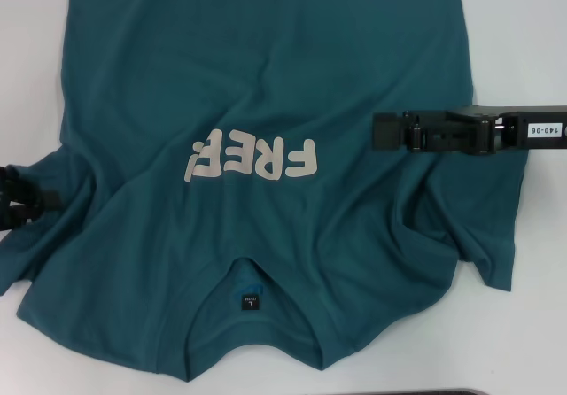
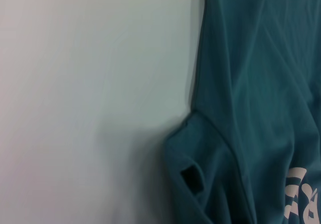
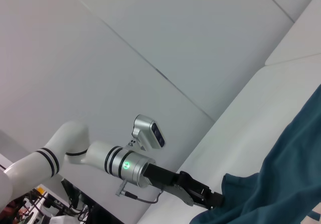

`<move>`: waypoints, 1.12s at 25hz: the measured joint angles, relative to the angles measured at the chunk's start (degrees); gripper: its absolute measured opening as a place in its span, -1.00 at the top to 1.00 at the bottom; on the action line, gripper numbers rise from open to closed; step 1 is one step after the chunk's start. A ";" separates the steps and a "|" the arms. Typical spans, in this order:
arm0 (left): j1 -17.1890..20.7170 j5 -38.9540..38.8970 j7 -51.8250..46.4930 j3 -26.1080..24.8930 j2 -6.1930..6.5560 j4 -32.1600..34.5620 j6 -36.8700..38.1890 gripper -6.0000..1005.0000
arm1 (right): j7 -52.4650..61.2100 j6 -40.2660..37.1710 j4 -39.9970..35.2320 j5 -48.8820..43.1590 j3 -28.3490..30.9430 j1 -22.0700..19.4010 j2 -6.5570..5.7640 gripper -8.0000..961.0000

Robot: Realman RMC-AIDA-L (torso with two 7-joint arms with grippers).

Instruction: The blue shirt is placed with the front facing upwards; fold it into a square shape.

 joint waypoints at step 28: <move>-0.17 -0.45 -0.13 -9.10 2.56 -0.20 0.80 0.99 | 0.14 -0.06 0.59 0.01 0.31 0.00 0.00 -0.71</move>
